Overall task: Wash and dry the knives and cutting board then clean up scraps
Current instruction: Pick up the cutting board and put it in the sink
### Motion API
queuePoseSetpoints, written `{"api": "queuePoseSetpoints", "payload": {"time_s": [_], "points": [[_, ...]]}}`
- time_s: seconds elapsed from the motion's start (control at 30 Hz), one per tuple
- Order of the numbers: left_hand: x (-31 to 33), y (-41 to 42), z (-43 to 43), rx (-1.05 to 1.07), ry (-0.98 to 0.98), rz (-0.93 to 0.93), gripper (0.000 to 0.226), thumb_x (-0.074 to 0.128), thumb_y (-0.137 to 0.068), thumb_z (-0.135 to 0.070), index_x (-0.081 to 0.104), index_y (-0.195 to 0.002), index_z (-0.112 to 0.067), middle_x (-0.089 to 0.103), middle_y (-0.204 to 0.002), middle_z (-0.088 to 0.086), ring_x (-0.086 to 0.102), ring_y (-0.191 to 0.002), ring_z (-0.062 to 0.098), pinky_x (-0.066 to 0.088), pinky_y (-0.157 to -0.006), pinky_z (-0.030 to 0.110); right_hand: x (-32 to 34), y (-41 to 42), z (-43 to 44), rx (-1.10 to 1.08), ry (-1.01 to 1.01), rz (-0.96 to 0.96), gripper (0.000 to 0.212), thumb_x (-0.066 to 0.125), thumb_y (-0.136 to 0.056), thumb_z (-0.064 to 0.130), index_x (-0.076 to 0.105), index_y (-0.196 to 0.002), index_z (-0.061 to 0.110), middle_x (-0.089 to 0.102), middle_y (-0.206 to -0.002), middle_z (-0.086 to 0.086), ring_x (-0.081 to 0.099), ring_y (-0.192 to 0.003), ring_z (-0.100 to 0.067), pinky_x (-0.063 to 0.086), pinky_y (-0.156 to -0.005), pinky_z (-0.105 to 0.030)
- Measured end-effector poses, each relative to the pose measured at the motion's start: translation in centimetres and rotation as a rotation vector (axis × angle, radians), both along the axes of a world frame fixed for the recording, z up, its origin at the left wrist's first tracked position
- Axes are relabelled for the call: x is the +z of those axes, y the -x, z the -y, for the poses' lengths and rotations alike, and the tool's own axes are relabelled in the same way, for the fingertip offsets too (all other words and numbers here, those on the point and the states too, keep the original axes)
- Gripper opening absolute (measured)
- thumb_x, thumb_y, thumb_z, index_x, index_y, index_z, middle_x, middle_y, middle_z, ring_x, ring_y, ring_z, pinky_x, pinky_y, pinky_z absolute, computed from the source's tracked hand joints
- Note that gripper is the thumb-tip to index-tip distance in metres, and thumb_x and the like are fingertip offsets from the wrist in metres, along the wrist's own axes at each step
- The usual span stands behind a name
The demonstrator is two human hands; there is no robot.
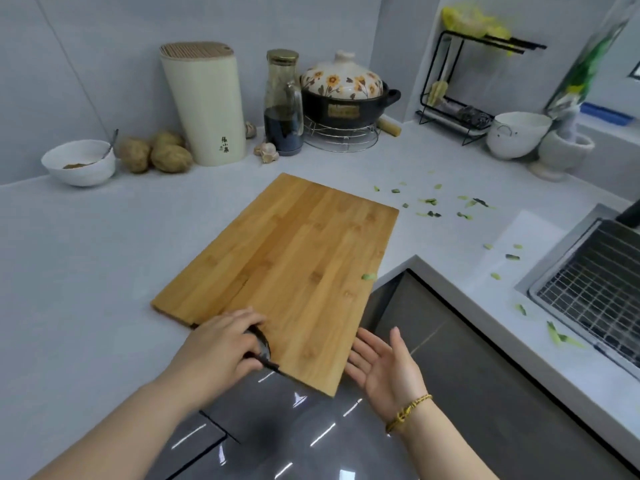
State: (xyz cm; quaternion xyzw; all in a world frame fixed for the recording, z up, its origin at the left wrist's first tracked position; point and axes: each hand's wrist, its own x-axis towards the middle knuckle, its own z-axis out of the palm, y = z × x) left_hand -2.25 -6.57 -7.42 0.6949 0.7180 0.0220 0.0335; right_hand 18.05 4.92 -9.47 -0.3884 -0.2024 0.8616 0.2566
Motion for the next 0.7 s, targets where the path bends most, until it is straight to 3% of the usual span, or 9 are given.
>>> {"api": "queuePoseSetpoints", "payload": {"time_s": [0.1, 0.17, 0.2, 0.27, 0.33, 0.47, 0.57, 0.7], "points": [[-0.3, -3.9, -1.6, 0.07, -0.06, 0.031, 0.039, 0.091, -0.026, -0.045, 0.061, -0.047, -0.032, 0.073, -0.086, -0.009, 0.072, -0.08, 0.017, 0.055, -0.058, 0.027, 0.2, -2.3, 0.4, -0.064, 0.073, -0.033, 0.064, 0.021, -0.096, 0.05, 0.04, -0.131, 0.001, 0.063, -0.101, -0.015, 0.063, -0.091, -0.025, 0.059, -0.062, -0.028], [-0.4, -6.4, -3.0, 0.127, -0.091, 0.06, 0.033, 0.091, -0.036, -0.041, 0.067, -0.053, -0.027, 0.072, -0.093, -0.005, 0.07, -0.091, 0.02, 0.055, -0.068, 0.03, 0.0, -3.4, 1.2, -0.046, 0.086, -0.004, 0.057, 0.021, -0.096, 0.049, 0.046, -0.123, 0.005, 0.064, -0.099, -0.015, 0.062, -0.089, -0.025, 0.058, -0.061, -0.027], [-0.2, -7.7, -3.8, 0.172, -0.087, 0.121, 0.026, 0.087, -0.052, -0.037, 0.072, -0.066, -0.023, 0.069, -0.109, -0.003, 0.063, -0.107, 0.021, 0.052, -0.082, 0.032, -0.3, -3.8, 1.7, -0.032, 0.086, 0.013, 0.054, 0.021, -0.096, 0.047, 0.047, -0.119, 0.006, 0.064, -0.097, -0.014, 0.061, -0.088, -0.025, 0.057, -0.061, -0.028], [-0.3, -9.9, -5.4, 0.211, -0.037, 0.193, 0.028, 0.058, -0.087, -0.037, 0.067, -0.107, -0.019, 0.041, -0.143, -0.006, 0.029, -0.138, 0.017, 0.027, -0.108, 0.03, -0.8, -4.2, 2.8, 0.009, 0.075, 0.047, 0.049, 0.019, -0.097, 0.043, 0.048, -0.115, 0.008, 0.064, -0.096, -0.012, 0.061, -0.088, -0.023, 0.055, -0.066, -0.03], [-0.8, -11.3, -6.7, 0.253, -0.057, 0.241, 0.035, 0.04, -0.096, -0.039, 0.057, -0.121, -0.023, 0.023, -0.152, -0.012, 0.011, -0.143, 0.012, 0.014, -0.112, 0.027, -1.0, -4.4, 3.2, 0.023, 0.064, 0.056, 0.046, 0.019, -0.098, 0.042, 0.048, -0.116, 0.011, 0.064, -0.097, -0.009, 0.061, -0.09, -0.022, 0.05, -0.071, -0.03], [-0.7, -10.7, -6.8, 0.242, -0.118, 0.38, 0.03, 0.044, -0.096, -0.03, 0.058, -0.122, -0.027, 0.029, -0.148, -0.017, 0.017, -0.141, 0.007, 0.015, -0.111, 0.022, -0.6, -3.8, 2.2, 0.039, 0.006, 0.062, 0.038, 0.022, -0.098, 0.041, 0.042, -0.121, 0.018, 0.062, -0.1, -0.004, 0.059, -0.092, -0.019, 0.048, -0.074, -0.03], [-0.7, -8.4, -4.3, 0.2, -0.118, 0.553, 0.04, 0.046, -0.094, -0.021, 0.046, -0.133, -0.027, 0.024, -0.138, -0.028, 0.025, -0.137, 0.004, 0.016, -0.106, 0.012, -0.6, -1.8, 2.5, 0.137, -0.08, 0.14, 0.031, 0.027, -0.098, 0.037, 0.038, -0.121, 0.019, 0.059, -0.105, -0.003, 0.059, -0.088, -0.014, 0.049, -0.074, -0.025], [-0.7, -4.9, -0.6, 0.235, -0.047, 0.453, 0.088, 0.035, -0.061, -0.065, 0.025, -0.141, -0.031, 0.007, -0.137, -0.028, 0.012, -0.139, 0.002, 0.004, -0.107, 0.013, -0.6, 1.9, 3.6, 0.08, -0.143, 0.2, 0.012, 0.045, -0.095, 0.025, 0.047, -0.092, 0.014, 0.058, -0.092, -0.005, 0.059, -0.073, -0.013, 0.052, -0.064, -0.021]]}}
